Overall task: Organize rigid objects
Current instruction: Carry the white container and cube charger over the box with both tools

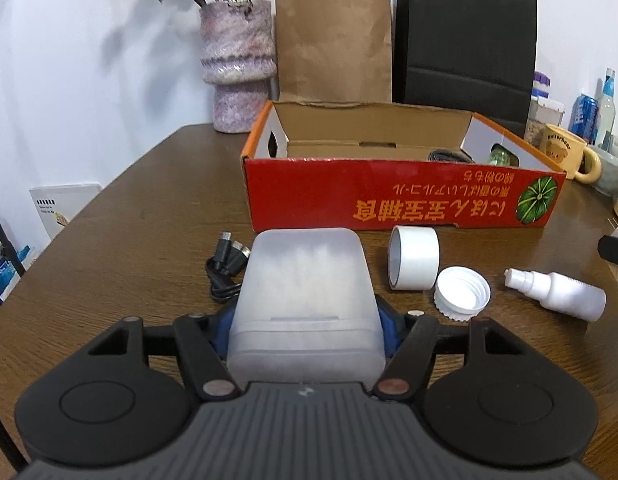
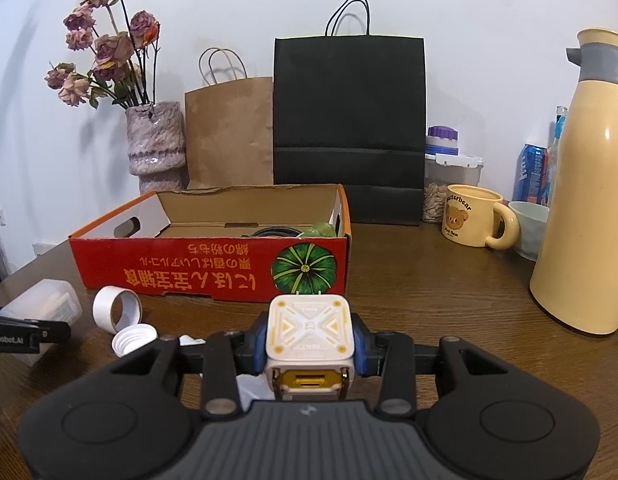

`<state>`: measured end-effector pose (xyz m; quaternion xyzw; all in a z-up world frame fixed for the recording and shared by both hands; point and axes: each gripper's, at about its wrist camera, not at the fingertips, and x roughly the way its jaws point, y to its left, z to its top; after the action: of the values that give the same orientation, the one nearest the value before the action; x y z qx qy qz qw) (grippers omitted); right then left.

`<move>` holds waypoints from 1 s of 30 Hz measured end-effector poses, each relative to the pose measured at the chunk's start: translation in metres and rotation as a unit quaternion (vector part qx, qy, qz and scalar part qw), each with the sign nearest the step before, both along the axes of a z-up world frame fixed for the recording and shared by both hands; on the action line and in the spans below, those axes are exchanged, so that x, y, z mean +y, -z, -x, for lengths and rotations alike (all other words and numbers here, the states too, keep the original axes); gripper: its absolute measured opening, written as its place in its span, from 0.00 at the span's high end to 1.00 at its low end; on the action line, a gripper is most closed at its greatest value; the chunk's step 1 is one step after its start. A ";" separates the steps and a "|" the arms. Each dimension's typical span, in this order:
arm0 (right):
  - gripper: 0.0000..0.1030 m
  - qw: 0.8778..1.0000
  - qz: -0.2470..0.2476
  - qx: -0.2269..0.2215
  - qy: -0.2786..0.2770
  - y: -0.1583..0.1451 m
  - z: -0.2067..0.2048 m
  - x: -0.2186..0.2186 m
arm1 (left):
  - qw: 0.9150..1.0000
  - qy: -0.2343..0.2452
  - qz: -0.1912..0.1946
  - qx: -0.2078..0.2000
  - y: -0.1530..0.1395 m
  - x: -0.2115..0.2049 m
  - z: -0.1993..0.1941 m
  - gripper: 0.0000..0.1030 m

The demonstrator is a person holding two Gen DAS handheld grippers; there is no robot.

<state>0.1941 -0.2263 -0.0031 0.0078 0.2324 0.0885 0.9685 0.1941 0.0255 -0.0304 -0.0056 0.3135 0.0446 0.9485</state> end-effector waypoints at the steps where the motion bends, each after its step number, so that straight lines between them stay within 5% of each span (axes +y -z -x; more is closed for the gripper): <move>1: 0.63 1.000 0.000 -0.002 0.000 -0.001 0.001 0.000 | 1.000 -0.001 0.001 -0.002 -0.001 0.000 0.001 0.35; 30: 0.63 0.999 -0.015 -0.032 -0.024 -0.023 0.015 0.019 | 0.998 0.004 0.019 -0.052 -0.038 -0.010 0.024 0.35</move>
<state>0.1793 -0.2076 0.0200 0.0136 0.2005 0.1158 0.9727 0.1698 0.0153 0.0074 -0.0243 0.2644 0.0348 0.9635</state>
